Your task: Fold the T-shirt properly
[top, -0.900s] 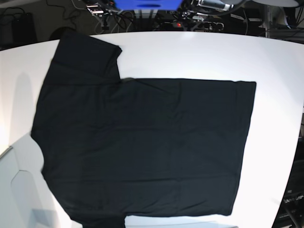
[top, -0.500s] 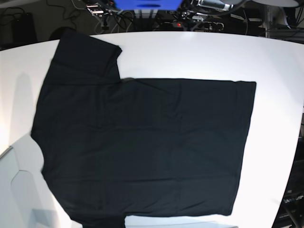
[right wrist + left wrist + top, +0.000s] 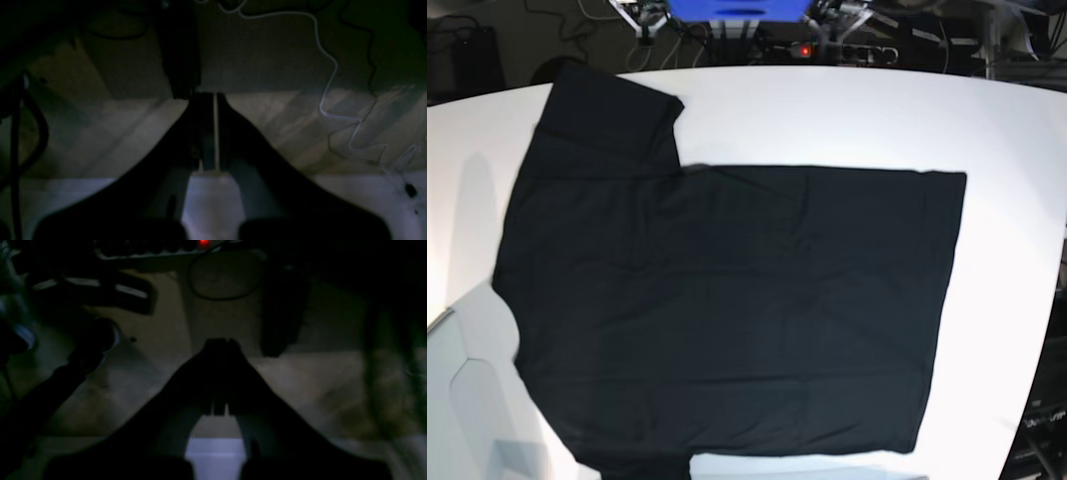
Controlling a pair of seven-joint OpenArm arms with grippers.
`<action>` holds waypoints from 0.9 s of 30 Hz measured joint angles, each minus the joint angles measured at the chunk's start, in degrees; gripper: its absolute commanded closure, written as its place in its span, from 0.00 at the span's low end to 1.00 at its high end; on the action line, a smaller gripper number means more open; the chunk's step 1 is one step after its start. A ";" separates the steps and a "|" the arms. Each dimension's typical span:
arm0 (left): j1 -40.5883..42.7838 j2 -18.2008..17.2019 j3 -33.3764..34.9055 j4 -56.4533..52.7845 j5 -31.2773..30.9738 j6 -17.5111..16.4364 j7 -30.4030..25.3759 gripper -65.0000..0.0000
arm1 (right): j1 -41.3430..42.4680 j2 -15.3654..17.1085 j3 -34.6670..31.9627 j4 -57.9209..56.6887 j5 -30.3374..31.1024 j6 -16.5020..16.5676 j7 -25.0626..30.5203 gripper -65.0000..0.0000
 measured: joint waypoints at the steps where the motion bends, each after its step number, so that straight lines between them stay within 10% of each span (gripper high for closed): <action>1: 2.47 -0.96 0.00 3.39 -0.13 0.17 0.55 1.00 | -2.01 0.04 0.00 3.10 -0.15 0.20 -0.94 1.00; 11: 22.62 -6.88 -0.11 36.92 -1.25 0.31 -0.11 1.00 | -26.21 1.11 0.00 39.08 0.15 0.59 -0.72 1.00; 12: 26.91 -8.04 -0.07 42.34 -2.82 0.07 0.42 1.00 | -28.87 1.40 0.00 42.27 -0.03 0.38 7.68 1.00; 13: 28.00 -8.24 0.07 43.80 -4.28 0.22 1.01 1.00 | -30.71 1.49 0.00 45.09 -0.11 0.46 -2.01 1.00; 27: 51.52 -19.78 -7.74 80.87 -20.46 0.57 1.18 1.00 | -49.90 5.03 1.29 81.81 0.33 0.59 -1.38 1.00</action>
